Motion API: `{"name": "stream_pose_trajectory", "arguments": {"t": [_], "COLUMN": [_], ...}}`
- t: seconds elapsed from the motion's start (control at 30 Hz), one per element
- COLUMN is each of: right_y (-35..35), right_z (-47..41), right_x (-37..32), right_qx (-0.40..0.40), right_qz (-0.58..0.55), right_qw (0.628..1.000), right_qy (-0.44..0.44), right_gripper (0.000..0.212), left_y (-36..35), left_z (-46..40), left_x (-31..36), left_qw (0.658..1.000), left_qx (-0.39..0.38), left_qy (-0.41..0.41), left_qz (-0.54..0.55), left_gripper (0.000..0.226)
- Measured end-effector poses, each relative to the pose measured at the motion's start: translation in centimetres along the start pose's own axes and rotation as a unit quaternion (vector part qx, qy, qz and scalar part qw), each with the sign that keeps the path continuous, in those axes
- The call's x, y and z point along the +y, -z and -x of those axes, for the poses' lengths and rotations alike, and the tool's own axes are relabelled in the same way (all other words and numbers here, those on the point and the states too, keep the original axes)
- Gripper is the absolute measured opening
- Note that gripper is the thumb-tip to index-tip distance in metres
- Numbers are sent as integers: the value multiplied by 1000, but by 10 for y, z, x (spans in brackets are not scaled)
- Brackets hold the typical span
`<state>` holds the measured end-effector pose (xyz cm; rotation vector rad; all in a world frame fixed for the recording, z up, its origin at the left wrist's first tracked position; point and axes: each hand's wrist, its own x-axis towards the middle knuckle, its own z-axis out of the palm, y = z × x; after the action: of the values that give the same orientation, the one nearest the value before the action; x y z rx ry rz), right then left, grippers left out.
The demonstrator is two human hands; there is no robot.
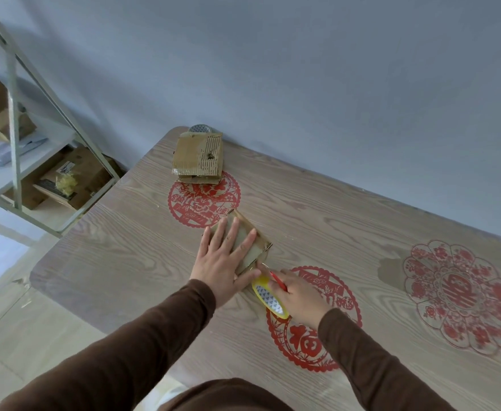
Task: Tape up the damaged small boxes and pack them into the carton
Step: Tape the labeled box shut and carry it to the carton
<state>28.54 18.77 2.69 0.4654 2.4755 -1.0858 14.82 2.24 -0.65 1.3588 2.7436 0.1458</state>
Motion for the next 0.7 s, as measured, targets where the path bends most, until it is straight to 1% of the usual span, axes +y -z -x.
{"name": "stream_pose_trajectory", "arguments": {"t": [0.13,0.23,0.3,0.37,0.43,0.5,0.57,0.63,0.7], "right_y": [-13,-24,-26,-25,-22,-14,-1,11,20], "right_z": [-13,-16,-14,-12,-8,-1,7,15,21], "right_x": [13,23,27,29,22,8,-1,-5,-8], "right_qx": [8,5,19,16,2,-1,12,31,34], "right_qz": [-9,-9,-50,-88,-130,-187,-239,-289,-310], "right_qw": [1000,1000,998,995,991,981,969,953,945], "right_qy": [3,26,31,33,36,49,66,84,99], "right_gripper": [39,45,47,47,46,47,49,51,51], "left_y": [-2,0,7,11,14,16,24,30,29], "left_z": [-14,-18,-17,-15,-14,-17,-23,-27,-25], "left_x": [2,3,-2,-10,-17,-25,-34,-45,-57], "left_qw": [999,999,999,998,987,962,924,869,801], "left_qx": [-26,-35,-43,-36,-32,-45,-49,-62,-85], "left_qy": [4,-6,0,58,127,159,183,214,242], "left_qz": [-23,-27,-16,12,91,216,332,442,541], "left_gripper": [81,84,91,104,110,104,100,100,100]}}
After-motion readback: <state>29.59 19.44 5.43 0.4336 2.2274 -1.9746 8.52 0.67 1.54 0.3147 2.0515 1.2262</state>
